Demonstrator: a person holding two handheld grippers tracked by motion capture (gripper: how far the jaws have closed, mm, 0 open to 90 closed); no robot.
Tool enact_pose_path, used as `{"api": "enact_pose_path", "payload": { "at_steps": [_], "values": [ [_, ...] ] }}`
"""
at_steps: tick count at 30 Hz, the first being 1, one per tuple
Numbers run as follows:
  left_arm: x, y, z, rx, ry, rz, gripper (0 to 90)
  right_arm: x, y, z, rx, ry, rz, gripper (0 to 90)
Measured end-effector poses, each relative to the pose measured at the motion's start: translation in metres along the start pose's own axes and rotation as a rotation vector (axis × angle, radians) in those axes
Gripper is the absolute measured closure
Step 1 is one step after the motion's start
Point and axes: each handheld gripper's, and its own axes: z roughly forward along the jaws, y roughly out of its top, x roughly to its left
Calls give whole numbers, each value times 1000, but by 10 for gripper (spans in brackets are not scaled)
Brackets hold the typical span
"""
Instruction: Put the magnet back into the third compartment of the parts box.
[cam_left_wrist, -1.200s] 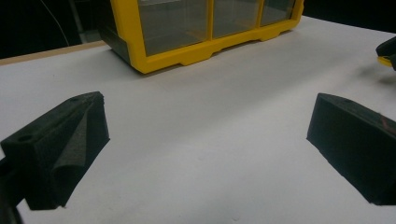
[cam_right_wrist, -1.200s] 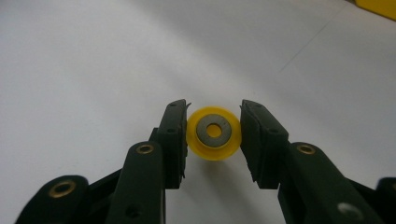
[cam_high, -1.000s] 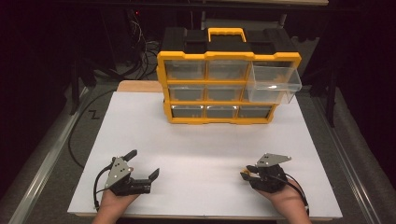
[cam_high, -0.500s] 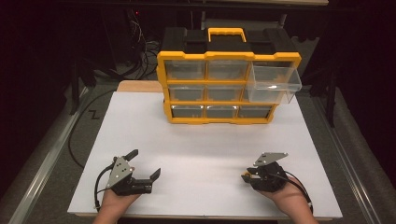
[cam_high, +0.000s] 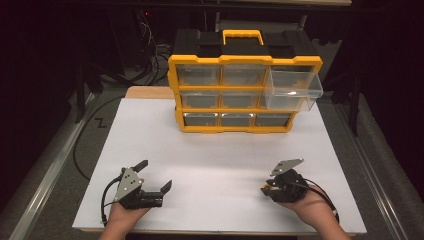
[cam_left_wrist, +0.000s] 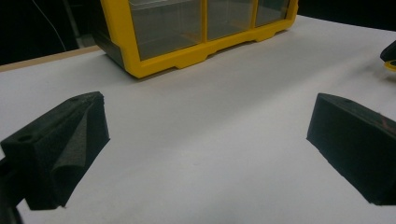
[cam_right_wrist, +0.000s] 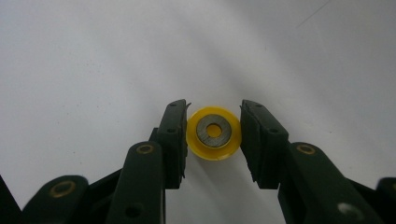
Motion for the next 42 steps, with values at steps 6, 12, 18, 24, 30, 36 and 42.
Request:
{"api": "enact_pose_path", "payload": {
  "at_steps": [6,12,18,24,30,36,42],
  "values": [
    [0,0,0,3,0,3,1,0,3,2,41,-1,-27,651],
    [0,0,0,4,-1,4,1,-2,5,2,68,4,-24,651],
    [0,0,0,4,-3,4,1,-2,7,3,89,9,-43,651],
    [0,0,0,2,-2,2,1,-2,7,5,100,22,-46,651],
    [0,0,0,2,-4,2,1,-3,9,3,101,42,-40,651],
    [0,0,0,0,-5,1,1,-5,14,-4,99,50,-28,651],
    [0,0,-1,-3,-5,-1,1,-7,20,-14,99,53,-41,651]
  ]
}}
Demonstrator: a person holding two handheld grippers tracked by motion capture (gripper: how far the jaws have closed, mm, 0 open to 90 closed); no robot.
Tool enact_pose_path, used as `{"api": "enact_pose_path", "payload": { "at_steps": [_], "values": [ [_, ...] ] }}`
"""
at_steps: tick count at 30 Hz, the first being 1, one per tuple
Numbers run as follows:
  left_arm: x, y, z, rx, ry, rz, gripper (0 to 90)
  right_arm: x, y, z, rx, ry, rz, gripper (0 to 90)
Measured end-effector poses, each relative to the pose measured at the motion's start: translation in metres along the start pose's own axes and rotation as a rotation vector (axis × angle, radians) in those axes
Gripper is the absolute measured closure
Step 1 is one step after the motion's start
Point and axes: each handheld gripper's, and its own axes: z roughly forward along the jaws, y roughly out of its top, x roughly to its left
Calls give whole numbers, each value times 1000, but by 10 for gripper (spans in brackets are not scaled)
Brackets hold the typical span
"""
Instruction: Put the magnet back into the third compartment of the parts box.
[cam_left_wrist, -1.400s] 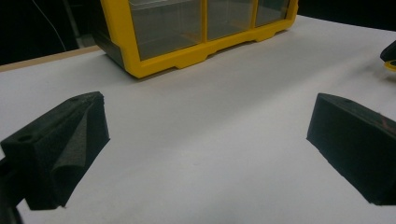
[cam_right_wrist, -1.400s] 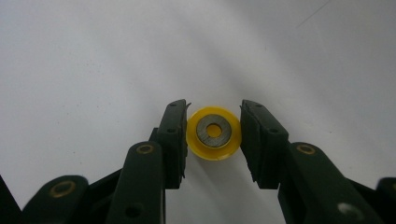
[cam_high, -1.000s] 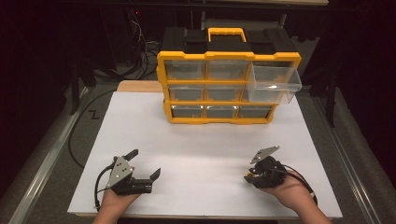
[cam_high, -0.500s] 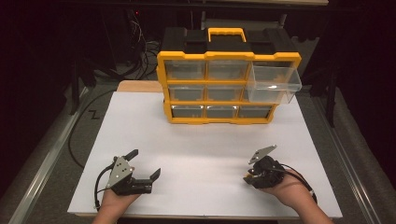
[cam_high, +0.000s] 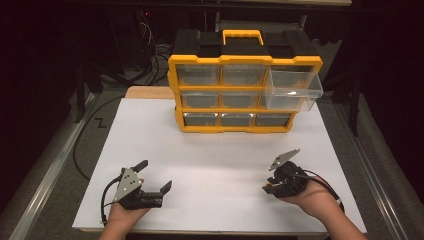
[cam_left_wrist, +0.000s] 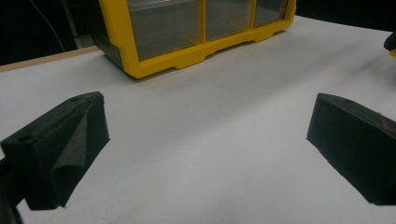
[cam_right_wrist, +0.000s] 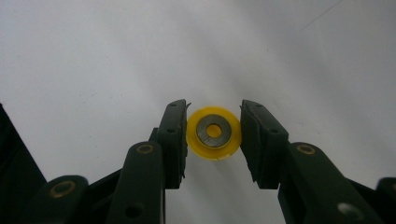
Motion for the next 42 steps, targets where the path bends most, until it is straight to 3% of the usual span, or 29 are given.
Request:
{"api": "enact_pose_path", "payload": {
  "at_steps": [24,34,42],
  "values": [
    [-1,0,0,0,-4,4,1,-6,11,-35,38,-10,-26,651],
    [0,0,0,-1,-3,5,1,-10,17,-48,56,9,-27,651],
    [-1,0,0,-3,-4,4,1,-11,24,-62,53,16,-57,651]
  ]
}}
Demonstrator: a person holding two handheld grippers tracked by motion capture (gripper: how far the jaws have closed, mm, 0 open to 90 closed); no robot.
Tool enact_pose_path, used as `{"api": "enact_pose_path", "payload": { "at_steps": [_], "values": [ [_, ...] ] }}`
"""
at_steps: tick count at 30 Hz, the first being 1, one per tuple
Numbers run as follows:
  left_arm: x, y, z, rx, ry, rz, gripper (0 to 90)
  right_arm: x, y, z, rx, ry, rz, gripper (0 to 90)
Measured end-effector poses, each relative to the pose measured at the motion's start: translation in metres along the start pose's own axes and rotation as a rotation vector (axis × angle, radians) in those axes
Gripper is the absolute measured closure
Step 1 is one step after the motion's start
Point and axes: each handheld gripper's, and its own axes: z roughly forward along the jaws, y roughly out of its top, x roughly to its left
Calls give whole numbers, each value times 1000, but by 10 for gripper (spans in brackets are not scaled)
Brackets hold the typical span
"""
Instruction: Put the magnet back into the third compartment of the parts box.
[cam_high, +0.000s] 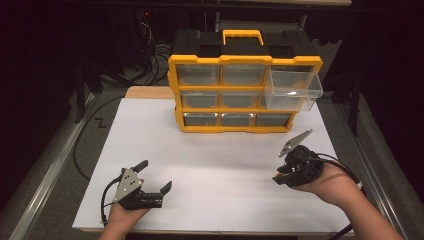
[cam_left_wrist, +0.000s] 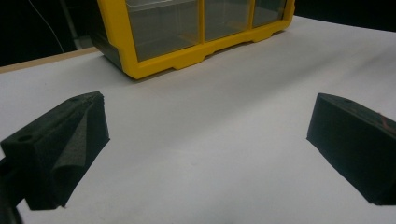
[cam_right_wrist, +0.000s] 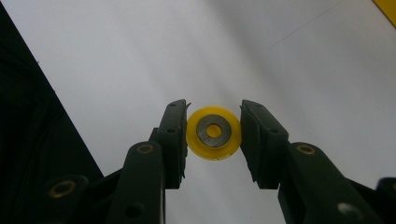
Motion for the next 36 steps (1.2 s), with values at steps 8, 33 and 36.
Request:
{"api": "enact_pose_path", "payload": {
  "at_steps": [8,33,36],
  "values": [
    [0,0,0,0,-1,0,1,-1,7,-12,2,-10,-23,651],
    [-1,0,0,0,-2,3,1,-7,28,-48,16,-30,-53,651],
    [-1,0,0,0,-2,3,1,-8,30,-52,19,-26,-55,651]
  ]
}}
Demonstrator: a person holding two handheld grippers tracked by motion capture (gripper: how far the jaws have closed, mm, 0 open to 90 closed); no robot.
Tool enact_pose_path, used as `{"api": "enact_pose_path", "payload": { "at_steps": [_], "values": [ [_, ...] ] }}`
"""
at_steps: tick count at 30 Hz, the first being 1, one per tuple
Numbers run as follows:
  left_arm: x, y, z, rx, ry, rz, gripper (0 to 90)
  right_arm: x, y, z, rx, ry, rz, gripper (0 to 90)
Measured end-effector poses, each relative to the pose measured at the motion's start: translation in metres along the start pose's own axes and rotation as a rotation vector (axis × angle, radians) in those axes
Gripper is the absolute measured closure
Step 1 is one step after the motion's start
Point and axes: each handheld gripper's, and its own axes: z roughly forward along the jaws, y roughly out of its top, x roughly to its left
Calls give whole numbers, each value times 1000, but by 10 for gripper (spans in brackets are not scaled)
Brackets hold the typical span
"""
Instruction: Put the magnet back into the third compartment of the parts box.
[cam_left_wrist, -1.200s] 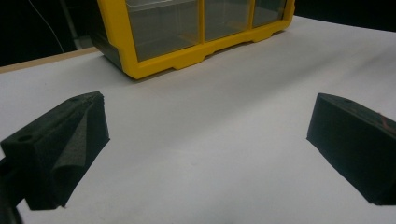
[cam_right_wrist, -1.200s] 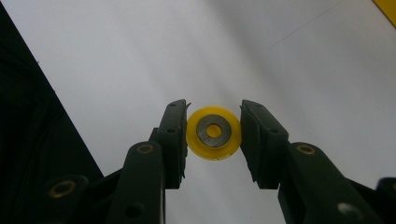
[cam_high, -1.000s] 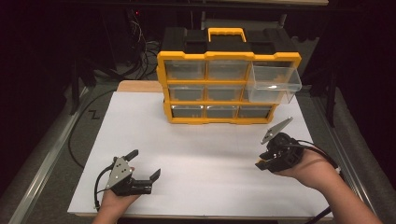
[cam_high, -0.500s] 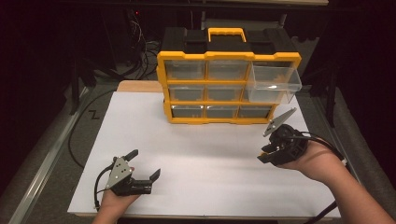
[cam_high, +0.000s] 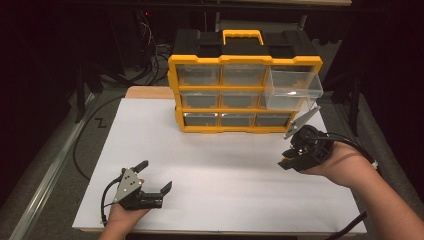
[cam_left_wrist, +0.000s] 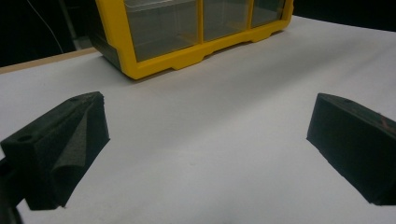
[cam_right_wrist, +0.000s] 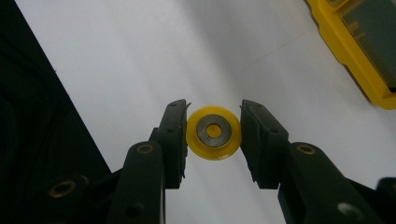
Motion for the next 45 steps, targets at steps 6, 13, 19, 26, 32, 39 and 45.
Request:
{"api": "enact_pose_path", "payload": {
  "at_steps": [6,13,19,26,32,39,45],
  "values": [
    [0,0,0,0,1,-1,1,-1,5,-7,-1,2,0,651],
    [0,0,0,0,0,0,1,-4,12,-19,-9,-1,-3,651],
    [0,0,-1,1,0,1,1,-6,17,-27,-6,-7,-16,651],
    [0,0,0,1,1,1,1,-8,19,-37,-8,-16,-12,651],
    [0,0,0,1,0,0,1,-11,24,-51,-13,-31,-18,651],
    [0,0,0,1,-3,0,1,-11,28,-62,-11,-41,-22,651],
    [0,0,-1,1,-2,-1,1,-12,34,-74,-24,-44,-22,651]
  ]
}}
